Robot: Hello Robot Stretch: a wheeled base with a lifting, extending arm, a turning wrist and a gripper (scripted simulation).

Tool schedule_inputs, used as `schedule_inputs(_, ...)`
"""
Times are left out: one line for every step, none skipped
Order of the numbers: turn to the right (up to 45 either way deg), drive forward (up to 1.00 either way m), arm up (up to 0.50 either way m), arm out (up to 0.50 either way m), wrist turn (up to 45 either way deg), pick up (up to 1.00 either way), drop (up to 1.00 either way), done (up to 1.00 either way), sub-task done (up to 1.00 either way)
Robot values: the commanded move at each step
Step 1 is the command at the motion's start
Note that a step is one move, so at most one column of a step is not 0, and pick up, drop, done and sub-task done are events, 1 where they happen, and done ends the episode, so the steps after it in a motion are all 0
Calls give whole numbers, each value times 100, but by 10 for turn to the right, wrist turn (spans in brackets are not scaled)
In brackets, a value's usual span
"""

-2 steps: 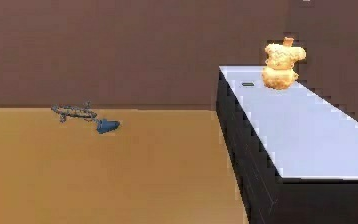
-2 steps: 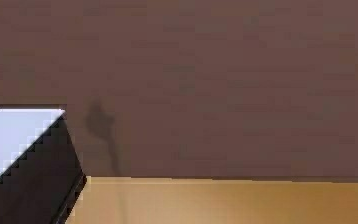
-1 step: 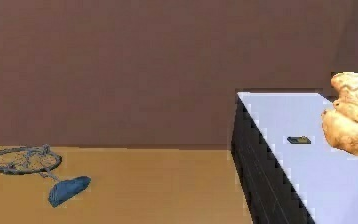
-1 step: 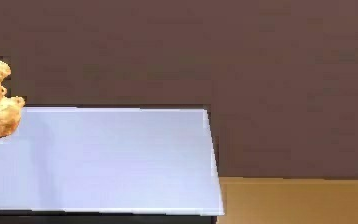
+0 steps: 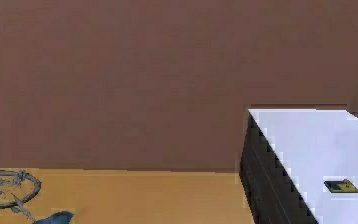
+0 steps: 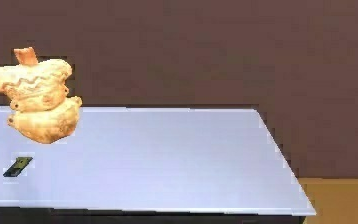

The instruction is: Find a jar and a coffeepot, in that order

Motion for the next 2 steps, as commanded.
schedule_inputs(450, 0, 0, 0, 0, 0, 0, 0, 0)
schedule_inputs(90, 0, 0, 0, 0, 0, 0, 0, 0)
